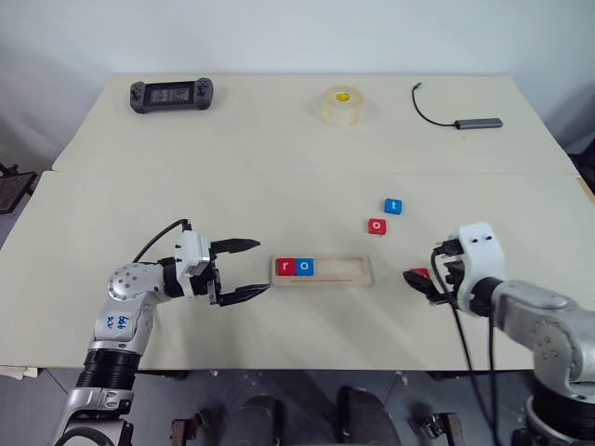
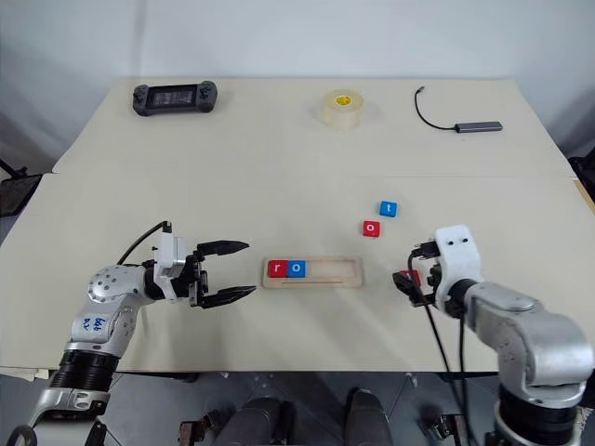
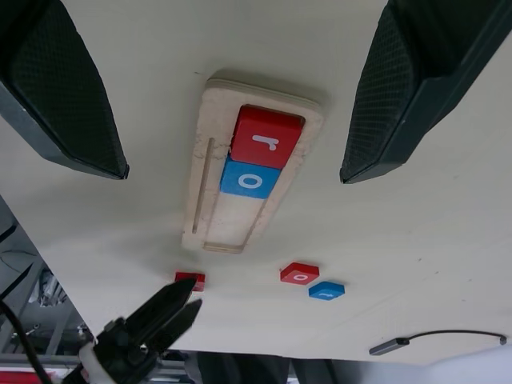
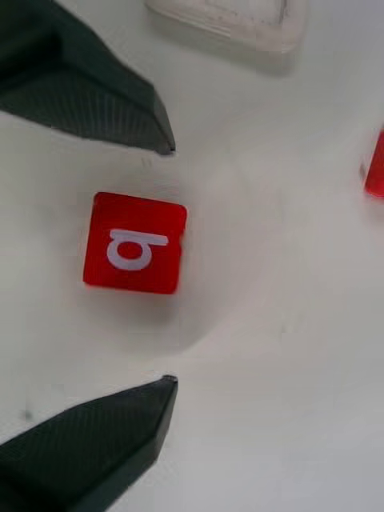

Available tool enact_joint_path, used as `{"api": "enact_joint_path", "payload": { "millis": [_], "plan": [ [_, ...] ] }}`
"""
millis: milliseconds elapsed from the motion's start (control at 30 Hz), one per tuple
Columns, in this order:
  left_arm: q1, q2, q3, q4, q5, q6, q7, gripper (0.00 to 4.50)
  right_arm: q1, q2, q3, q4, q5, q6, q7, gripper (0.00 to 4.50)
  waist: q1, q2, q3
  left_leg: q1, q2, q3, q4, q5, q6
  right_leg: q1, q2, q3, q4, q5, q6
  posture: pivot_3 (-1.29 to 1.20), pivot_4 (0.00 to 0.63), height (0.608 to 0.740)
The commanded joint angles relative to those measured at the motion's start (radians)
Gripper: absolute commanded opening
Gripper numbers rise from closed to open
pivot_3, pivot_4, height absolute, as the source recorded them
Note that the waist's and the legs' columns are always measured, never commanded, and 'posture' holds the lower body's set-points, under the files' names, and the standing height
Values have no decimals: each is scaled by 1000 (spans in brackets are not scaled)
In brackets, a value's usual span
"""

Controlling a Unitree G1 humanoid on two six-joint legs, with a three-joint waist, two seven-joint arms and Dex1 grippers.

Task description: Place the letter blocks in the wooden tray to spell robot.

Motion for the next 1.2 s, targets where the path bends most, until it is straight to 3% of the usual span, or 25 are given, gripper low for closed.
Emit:
{"api": "enact_joint_path", "payload": {
  "millis": [33, 133, 233, 333, 467, 533, 633, 867, 1200],
  "plan": [
    [18, 19, 24, -54, -7, -8, 6, 4500, 61, -226, 62, 90, -4, -348, 292, 4454, 1, 0, 0, 0, 0, 1, 0, 0, 0, 0, 0, 0, -1, 0, 0, 0, 150, 740],
    [28, 25, 24, -77, -15, -1, 5, 4500, 104, -369, 128, 262, -64, -757, 571, 4454, -1, -2, 1, 1, 1, 1, -1, 0, 1, 3, 1, -1, -4, 0, 1, 0, 150, 740],
    [32, 30, 17, -103, -36, 29, -7, 4500, 68, -409, 195, 441, -108, -1060, 757, 4454, -3, -2, 1, 2, 2, 2, -1, 0, 1, 4, 1, -2, -6, 1, 2, 0, 150, 740],
    [33, 34, 9, -127, -51, 63, -18, 4500, -30, -412, 287, 633, -150, -1214, 896, 4454, -4, -3, 1, 2, 3, 3, 0, 0, 1, 4, 1, -1, -6, 1, 3, 0, 150, 740],
    [35, 30, 13, -146, -45, 71, -9, 4500, -142, -377, 377, 827, -230, -1346, 958, 4454, -3, -3, 1, 2, 3, 2, 1, 0, 0, 4, 1, -2, -7, 1, 3, 0, 150, 740],
    [39, 31, 16, -155, -45, 75, -8, 4500, -184, -358, 405, 888, -247, -1361, 979, 4454, -1, -3, 1, 1, 3, 2, 1, 0, 0, 5, 0, -3, -7, 1, 3, 0, 150, 740],
    [49, 35, 23, -169, -45, 78, -3, 4500, -223, -330, 430, 962, -273, -1397, 989, 3907, -1, -2, 1, 1, 3, 0, 1, 0, 0, 5, 0, -4, -8, 1, 3, 0, 150, 740],
    [64, 41, 29, -190, -47, 85, 7, 4500, -258, -303, 432, 1022, -281, -1433, 1011, 1554, -1, -2, 1, 1, 3, 0, 1, 1, -1, 6, 0, -4, -9, 1, 3, 0, 150, 740],
    [95, 49, 50, -215, -46, 84, 35, 4500, -440, -247, 498, 821, -218, -1213, 1112, 1471, -3, -1, 2, 1, 5, 0, 1, 0, -3, 4, 2, -4, -8, 1, 2, 0, 150, 740]
  ]
}}
